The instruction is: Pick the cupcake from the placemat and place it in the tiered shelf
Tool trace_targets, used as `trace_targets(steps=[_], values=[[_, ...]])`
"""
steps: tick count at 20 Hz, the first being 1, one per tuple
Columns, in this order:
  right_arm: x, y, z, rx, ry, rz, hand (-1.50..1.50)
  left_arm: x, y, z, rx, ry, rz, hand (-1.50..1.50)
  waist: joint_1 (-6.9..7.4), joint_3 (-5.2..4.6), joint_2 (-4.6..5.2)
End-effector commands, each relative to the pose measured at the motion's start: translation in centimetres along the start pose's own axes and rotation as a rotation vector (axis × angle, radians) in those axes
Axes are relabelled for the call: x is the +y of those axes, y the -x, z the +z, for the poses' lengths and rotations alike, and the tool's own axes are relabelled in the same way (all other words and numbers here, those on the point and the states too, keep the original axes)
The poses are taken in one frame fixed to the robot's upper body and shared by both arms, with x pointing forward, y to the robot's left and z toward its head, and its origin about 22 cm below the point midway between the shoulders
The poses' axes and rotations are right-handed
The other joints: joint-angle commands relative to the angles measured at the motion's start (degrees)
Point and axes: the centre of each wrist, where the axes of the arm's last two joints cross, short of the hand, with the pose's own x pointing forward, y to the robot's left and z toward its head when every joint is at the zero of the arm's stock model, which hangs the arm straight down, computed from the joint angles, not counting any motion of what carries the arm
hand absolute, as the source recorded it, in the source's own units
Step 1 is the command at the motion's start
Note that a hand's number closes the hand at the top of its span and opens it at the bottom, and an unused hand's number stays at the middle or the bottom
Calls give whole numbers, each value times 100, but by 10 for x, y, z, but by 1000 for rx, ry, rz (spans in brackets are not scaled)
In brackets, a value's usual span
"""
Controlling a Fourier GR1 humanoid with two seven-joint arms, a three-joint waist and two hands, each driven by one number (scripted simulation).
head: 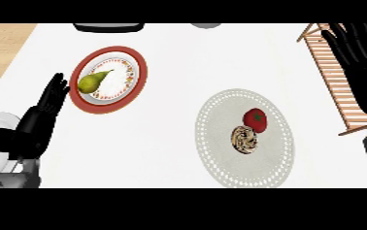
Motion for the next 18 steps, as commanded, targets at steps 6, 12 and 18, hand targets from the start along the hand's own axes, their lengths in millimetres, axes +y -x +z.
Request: trace_targets(steps=[6, 12, 18], values=[[5, 40, -40, -34, -198, 56, 150, -26, -70, -47, 5, 12, 103, 0, 82, 47, 159], [-1, 100, -6, 157, -39, -242, -150, -34, -46, -45, 101, 45, 133, 0, -2, 47, 154], [-5, 48, -27, 140, -351, -92, -150, -17, -50, -41, 103, 27, 144, 0, -48, 29, 94]])
